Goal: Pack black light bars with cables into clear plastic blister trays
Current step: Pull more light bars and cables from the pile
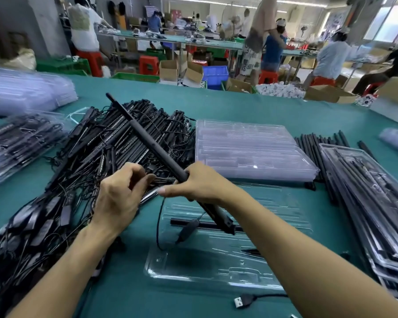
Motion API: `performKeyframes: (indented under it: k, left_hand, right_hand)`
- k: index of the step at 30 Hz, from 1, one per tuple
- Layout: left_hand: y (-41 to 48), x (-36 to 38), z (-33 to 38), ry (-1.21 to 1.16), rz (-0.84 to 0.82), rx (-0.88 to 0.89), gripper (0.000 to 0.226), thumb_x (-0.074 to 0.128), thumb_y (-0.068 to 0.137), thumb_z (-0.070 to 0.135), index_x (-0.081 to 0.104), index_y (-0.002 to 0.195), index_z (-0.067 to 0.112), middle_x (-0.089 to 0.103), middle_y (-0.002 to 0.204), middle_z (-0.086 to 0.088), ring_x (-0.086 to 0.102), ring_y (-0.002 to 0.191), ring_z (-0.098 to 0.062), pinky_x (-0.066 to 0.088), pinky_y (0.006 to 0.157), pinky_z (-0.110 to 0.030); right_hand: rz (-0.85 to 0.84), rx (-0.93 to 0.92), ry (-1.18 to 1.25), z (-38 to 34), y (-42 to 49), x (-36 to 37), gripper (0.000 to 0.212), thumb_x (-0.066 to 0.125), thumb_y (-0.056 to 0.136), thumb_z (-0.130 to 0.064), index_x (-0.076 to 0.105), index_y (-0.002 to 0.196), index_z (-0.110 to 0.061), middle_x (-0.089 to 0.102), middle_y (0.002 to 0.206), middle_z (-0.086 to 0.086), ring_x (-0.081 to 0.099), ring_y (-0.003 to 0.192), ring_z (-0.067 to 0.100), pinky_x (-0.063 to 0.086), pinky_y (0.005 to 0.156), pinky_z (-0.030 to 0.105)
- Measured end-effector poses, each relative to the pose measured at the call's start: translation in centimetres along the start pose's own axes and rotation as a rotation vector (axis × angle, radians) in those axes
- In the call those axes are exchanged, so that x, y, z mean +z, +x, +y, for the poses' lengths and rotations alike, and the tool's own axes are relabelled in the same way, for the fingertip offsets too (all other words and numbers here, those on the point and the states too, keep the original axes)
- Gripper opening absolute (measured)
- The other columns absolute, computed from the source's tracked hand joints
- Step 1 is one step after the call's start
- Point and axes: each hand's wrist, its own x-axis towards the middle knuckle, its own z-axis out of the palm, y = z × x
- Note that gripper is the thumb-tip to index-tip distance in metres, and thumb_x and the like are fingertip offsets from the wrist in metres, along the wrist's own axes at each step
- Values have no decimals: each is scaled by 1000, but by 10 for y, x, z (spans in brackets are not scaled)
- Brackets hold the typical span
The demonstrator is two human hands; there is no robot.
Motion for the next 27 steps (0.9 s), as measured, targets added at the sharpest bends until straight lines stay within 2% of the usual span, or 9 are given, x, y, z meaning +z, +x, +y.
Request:
performKeyframes:
  k: [4,8,11,14,16,18,21,24,27]
  left_hand:
    - [-2,0,5,-61,45,-68,15,61,91,29,54,88,16,52,70,15,56,68,5,38,56,-3]
    - [-3,0,6,-74,74,-120,16,58,94,31,48,90,20,51,66,11,55,60,-2,38,50,-8]
    - [-7,-5,-4,64,158,-242,15,56,98,30,44,95,22,56,68,5,54,55,-11,40,48,-25]
    - [-13,-12,-26,179,216,-384,14,55,100,25,42,98,22,51,70,10,50,57,-15,33,49,-25]
    - [-16,-17,-42,219,170,-494,9,52,101,23,43,100,22,52,70,8,50,60,-19,32,50,-28]
    - [-20,-21,-60,399,134,-551,2,47,102,20,46,103,21,54,72,-1,49,60,-26,32,51,-29]
    - [-28,-23,-81,629,55,-578,20,42,102,12,54,115,21,61,85,-15,50,64,-30,41,54,-39]
    - [-25,-21,-96,733,-3,-549,29,46,98,7,56,121,23,60,88,-19,52,66,-32,39,56,-43]
    - [-4,-27,-108,825,-131,-610,32,51,92,0,63,115,18,56,85,-19,57,81,-42,41,59,-46]
  right_hand:
    - [27,58,131,-4,5,24,46,86,64,-46,69,76,-5,54,57,0,50,55,16,43,59,32]
    - [166,130,300,-9,12,35,14,73,73,-20,62,71,-12,54,63,3,49,60,19,42,61,33]
    - [222,118,452,-10,6,8,17,67,82,-15,57,68,-14,53,59,-2,49,52,9,41,54,20]
    - [336,94,621,-10,-9,-35,15,66,85,-12,61,71,-16,57,53,-7,52,46,3,44,55,20]
    - [421,43,720,-11,-19,-65,11,67,85,-12,62,76,-17,57,54,-7,53,51,5,41,53,21]
    - [511,-24,817,-14,-27,-94,10,66,87,-12,60,81,-18,58,62,-4,53,57,6,39,53,20]
    - [615,-137,913,-17,-39,-130,9,62,92,-13,55,97,-15,63,76,2,64,71,9,48,60,21]
    - [714,-178,946,-18,-47,-154,12,62,93,-11,52,100,-11,59,75,4,64,63,9,51,58,21]
    - [729,-132,876,-13,-55,-162,18,64,92,-13,52,104,-10,58,77,6,63,62,9,48,53,20]
